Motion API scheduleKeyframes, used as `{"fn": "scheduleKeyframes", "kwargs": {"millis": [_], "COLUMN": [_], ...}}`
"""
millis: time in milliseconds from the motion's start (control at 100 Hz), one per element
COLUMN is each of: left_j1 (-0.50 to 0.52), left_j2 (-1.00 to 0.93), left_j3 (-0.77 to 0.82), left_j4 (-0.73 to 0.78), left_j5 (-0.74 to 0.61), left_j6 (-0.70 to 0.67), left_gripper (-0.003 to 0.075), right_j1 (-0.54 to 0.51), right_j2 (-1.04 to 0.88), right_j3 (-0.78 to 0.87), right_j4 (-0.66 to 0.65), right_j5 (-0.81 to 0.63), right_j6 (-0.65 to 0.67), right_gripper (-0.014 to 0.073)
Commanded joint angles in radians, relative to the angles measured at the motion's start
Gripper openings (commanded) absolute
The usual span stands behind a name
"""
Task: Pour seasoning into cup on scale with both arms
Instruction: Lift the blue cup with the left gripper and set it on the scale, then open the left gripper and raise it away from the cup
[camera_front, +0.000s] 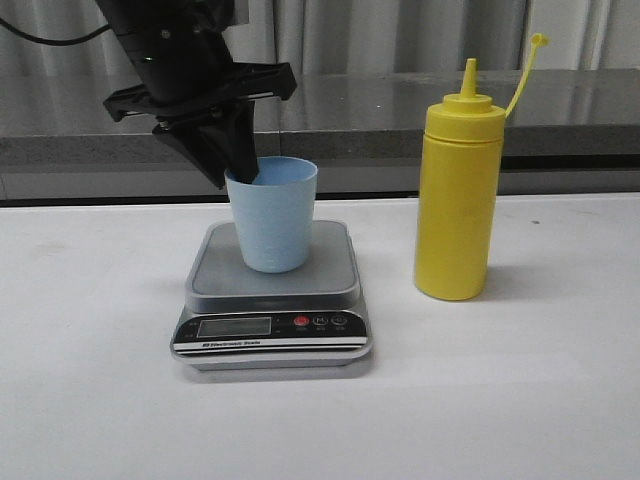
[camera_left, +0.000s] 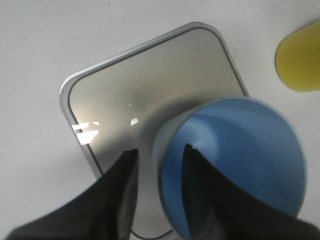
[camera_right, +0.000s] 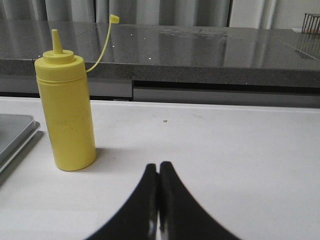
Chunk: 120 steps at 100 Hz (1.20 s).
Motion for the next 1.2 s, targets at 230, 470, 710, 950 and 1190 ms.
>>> {"fn": "scheduleKeyframes", "kwargs": {"millis": [230, 470, 710, 950, 1190], "left_j1": [-0.007, -0.007, 0.017, 0.107, 0.197], "left_j2": [-0.073, -0.149, -0.250, -0.324, -0.420], "left_j3": [-0.034, -0.034, -0.034, -0.020, 0.106], "left_j4": [-0.007, 0.034, 0.051, 0.052, 0.052], "left_j5": [-0.012, 0.005, 0.009, 0.053, 0.049], "left_j6": [0.000, 0.000, -0.012, -0.034, -0.036], "left_gripper": [0.0297, 0.0181, 0.0145, 0.0145, 0.0118], "right_j1": [-0.001, -0.001, -0.001, -0.001, -0.001], "right_j2": [-0.024, -0.024, -0.024, -0.024, -0.024], "right_j3": [-0.015, -0.015, -0.015, -0.015, -0.015], "right_j4": [0.000, 0.000, 0.000, 0.000, 0.000], "right_j5": [-0.086, -0.086, -0.086, -0.086, -0.094], "right_j6": [-0.002, -0.002, -0.002, -0.002, -0.002], "right_gripper": [-0.0060, -0.0060, -0.0060, -0.0060, -0.0061]}}
